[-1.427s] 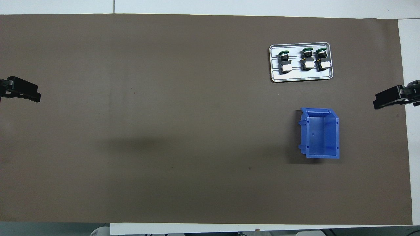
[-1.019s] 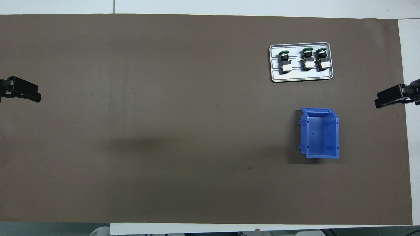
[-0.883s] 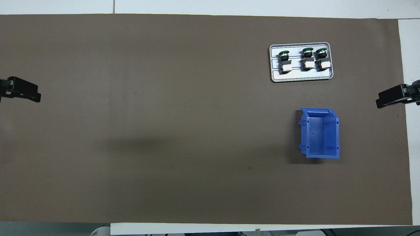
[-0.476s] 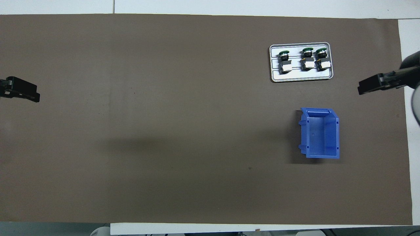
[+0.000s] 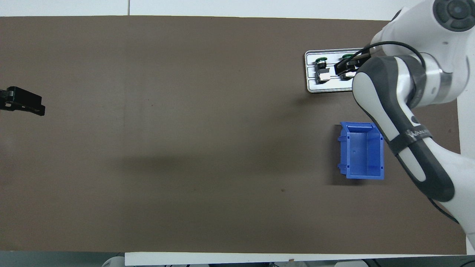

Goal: Place and press button with both arms
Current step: 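Reach the right gripper to the metal tray and grasp a green button, then lift the green button and carry it toward the table center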

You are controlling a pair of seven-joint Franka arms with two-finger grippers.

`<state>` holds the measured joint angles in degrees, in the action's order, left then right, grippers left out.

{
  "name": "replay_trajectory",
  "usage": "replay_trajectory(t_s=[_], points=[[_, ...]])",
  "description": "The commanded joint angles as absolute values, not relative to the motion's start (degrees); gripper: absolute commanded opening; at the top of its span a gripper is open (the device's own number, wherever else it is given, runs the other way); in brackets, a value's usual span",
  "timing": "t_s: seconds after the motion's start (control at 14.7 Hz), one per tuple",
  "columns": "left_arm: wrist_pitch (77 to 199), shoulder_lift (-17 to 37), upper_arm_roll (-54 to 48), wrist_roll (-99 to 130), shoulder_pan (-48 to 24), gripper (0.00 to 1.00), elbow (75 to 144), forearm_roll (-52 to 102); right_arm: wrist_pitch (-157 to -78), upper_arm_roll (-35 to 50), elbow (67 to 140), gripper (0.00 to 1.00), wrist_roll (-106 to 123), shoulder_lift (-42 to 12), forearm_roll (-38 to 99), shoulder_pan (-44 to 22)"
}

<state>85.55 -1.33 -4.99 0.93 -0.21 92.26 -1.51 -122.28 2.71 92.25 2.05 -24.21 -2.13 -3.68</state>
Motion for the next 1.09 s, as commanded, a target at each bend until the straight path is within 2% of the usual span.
replay_trajectory(t_s=[0.0,0.41,0.61,0.88,0.95,1.02], points=[[84.9,-2.2,-4.8,0.7,0.1,1.00,92.9,-1.8,-126.5,3.3,89.6,0.99,-0.4,-29.8,-1.8,-4.6],[84.9,-2.2,-4.9,0.2,0.0,1.00,92.9,-1.8,-130.4,3.3,89.5,0.93,-0.4,-34.1,-2.4,-5.4],[85.0,-2.2,-4.9,0.1,0.0,1.00,92.9,-1.8,-131.3,3.3,89.5,0.84,1.1,-35.1,-2.4,-5.2],[85.1,-2.2,-4.9,0.1,0.1,1.00,92.9,-1.8,-131.4,3.3,89.8,0.63,1.1,-35.1,-2.0,-5.1],[85.1,-2.2,-4.9,0.1,0.1,1.00,92.9,-1.8,-131.0,3.3,89.7,0.48,1.1,-35.0,-2.0,-4.9],[85.1,-2.2,-4.9,0.1,0.0,1.00,92.9,-1.8,-130.3,3.3,89.3,0.26,1.1,-35.0,-1.8,-4.9]])
